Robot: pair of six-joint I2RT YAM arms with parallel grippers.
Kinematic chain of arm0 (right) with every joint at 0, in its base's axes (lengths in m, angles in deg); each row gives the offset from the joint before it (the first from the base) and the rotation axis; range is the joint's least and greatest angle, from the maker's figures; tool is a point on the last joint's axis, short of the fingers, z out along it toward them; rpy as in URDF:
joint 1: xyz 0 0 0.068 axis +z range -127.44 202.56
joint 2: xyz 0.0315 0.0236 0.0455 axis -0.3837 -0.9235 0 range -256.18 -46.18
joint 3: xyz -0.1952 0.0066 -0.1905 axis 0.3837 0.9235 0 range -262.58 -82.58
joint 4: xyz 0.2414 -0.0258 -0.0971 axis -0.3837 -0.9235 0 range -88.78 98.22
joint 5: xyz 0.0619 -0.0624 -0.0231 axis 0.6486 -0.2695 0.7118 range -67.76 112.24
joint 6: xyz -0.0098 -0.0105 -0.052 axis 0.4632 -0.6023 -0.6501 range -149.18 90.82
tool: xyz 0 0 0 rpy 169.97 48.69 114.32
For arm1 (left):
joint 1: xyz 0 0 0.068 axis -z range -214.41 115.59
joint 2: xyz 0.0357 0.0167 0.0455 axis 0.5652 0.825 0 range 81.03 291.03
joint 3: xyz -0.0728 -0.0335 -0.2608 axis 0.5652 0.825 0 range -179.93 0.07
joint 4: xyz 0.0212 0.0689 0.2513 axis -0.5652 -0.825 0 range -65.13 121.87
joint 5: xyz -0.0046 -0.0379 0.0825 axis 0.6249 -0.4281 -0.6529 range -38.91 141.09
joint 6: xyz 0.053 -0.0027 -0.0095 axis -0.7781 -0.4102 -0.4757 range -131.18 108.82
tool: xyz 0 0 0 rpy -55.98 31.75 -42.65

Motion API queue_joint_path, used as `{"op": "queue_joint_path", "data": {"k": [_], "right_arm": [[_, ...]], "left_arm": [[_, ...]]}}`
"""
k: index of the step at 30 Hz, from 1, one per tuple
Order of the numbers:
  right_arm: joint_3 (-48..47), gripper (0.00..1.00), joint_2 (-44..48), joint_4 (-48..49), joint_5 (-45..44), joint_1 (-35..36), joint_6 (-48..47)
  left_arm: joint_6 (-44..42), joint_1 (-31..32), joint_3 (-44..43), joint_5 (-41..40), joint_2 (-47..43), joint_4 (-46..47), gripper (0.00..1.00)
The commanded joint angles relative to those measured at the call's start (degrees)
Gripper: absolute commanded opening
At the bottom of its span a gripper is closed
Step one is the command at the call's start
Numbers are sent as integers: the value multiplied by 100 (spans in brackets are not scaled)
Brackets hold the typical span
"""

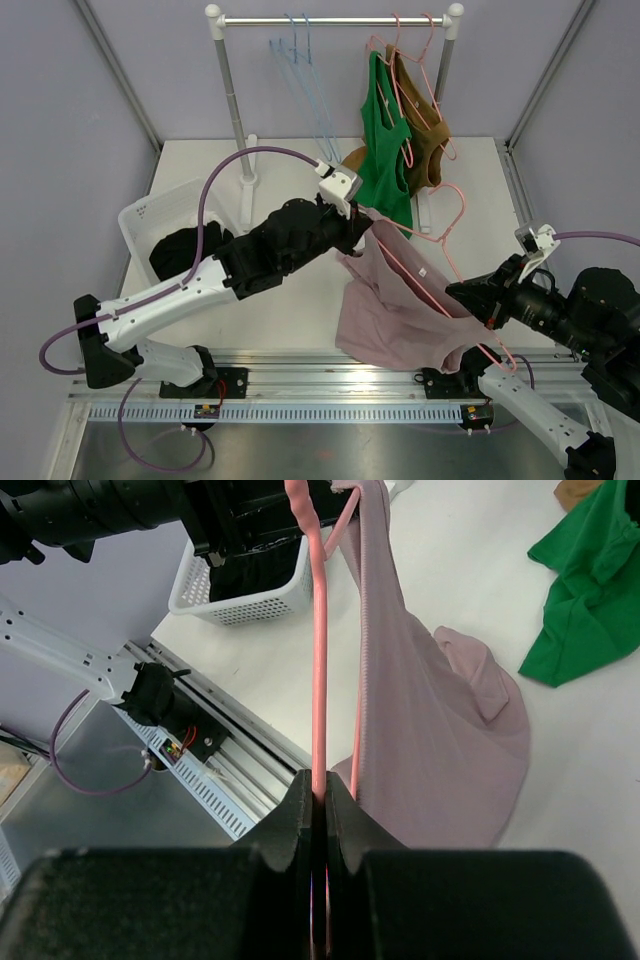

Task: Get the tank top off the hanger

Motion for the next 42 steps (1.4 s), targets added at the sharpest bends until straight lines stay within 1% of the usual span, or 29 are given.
{"op": "queue_joint_path", "data": {"k": [1, 5, 6, 9, 10, 11, 13, 16, 19, 20, 21, 22, 23, 25, 26, 27, 28, 29, 31, 33, 34, 35, 36, 37, 38, 39, 40, 41, 42], "right_arm": [[-150, 0, -53, 165, 50, 35, -32], [-27, 0, -71, 261, 67, 35, -94], [69, 0, -80, 270, 145, 35, -138], [306, 0, 8, 349, 521, 35, -348], [368, 0, 52, 393, 663, 35, -436], [473, 0, 174, 524, 786, 35, -472], [562, 0, 306, 761, 1191, 35, -568], [764, 0, 517, 1113, 1604, 35, -630], [1211, 0, 719, 1885, 1798, 35, -578], [1543, 0, 833, 2462, 1763, 35, -543], [1755, 0, 895, 2859, 1650, 35, -281], [2010, 0, 1018, 3855, 1518, 35, -78], [2578, 0, 1045, 4457, 1491, 35, 98], [3205, 0, 1054, 5862, 1517, 35, 756], [3825, 0, 950, 7574, 1456, 35, 1028], [4075, 0, 835, 8383, 1342, 35, 1501], [4295, 0, 686, 9166, 1246, 35, 1653], [4567, 0, 311, 10557, 1062, 35, 1707], [4570, 0, -261, 11559, 832, 35, 1577], [4308, 0, -536, 11591, 464, 35, 1209], [4176, 0, -676, 11095, 314, 35, 1024], [3835, 0, -721, 10698, 104, 44, 813], [3640, 0, -739, 10250, -20, 44, 455], [3403, 0, -730, 8949, -230, 44, 355], [2836, 0, -765, 8266, -754, 35, 311], [2508, 0, -809, 7529, -977, 44, 162], [2200, 0, -949, 6286, -1136, 35, 100], [1684, 0, -1054, 5795, -1381, 35, -14], [1426, 0, -1177, 5372, -1496, 35, -154]], "left_arm": [[-105, 23, -278, -456, 58, 268, 0], [-44, 23, -270, -1069, -3, -47, 0], [26, 15, -278, -1646, -30, -170, 0], [526, -152, -191, -2615, -249, -829, 0], [858, -274, -138, -2662, -415, -987, 0], [1027, -580, -77, -2662, -521, -1320, 0], [1265, -967, 274, -2496, -915, -1463, 0], [1336, -1198, 687, -2215, -1303, -1507, 0], [1327, -1242, 1022, -1724, -1734, -1499, 0], [1345, -1242, 1109, -1565, -1935, -1490, 0], [1354, -1242, 1232, -1102, -2041, -1438, 0], [1241, -1234, 1555, -732, -2164, -1124, 0], [1188, -1234, 1759, -15, -2435, -947, 0], [1021, -1225, 2076, 770, -2648, -473, 0], [968, -1216, 2338, 1462, -2719, -375, 0], [932, -1190, 2437, 1756, -2763, -313, 0], [810, -1129, 2525, 2037, -2754, -304, 0], [757, -1076, 2639, 2318, -2720, -356, 0], [686, -822, 2710, 2094, -2588, -688, 0], [730, -742, 2876, 1795, -2517, -848, 0], [800, -733, 2929, 1629, -2517, -1022, 0], [887, -733, 2965, 1087, -2526, -1137, 0], [1036, -733, 2991, 838, -2535, -1269, 0], [1107, -733, 2965, 566, -2543, -1575, 0], [1169, -733, 2947, 146, -2535, -1717, 0], [1195, -733, 2912, 11, -2543, -1858, 0], [1187, -733, 2834, -77, -2543, -2068, 4], [1187, -733, 2790, -235, -2543, -2174, 17], [1196, -733, 2737, -297, -2552, -2263, 22]]}}
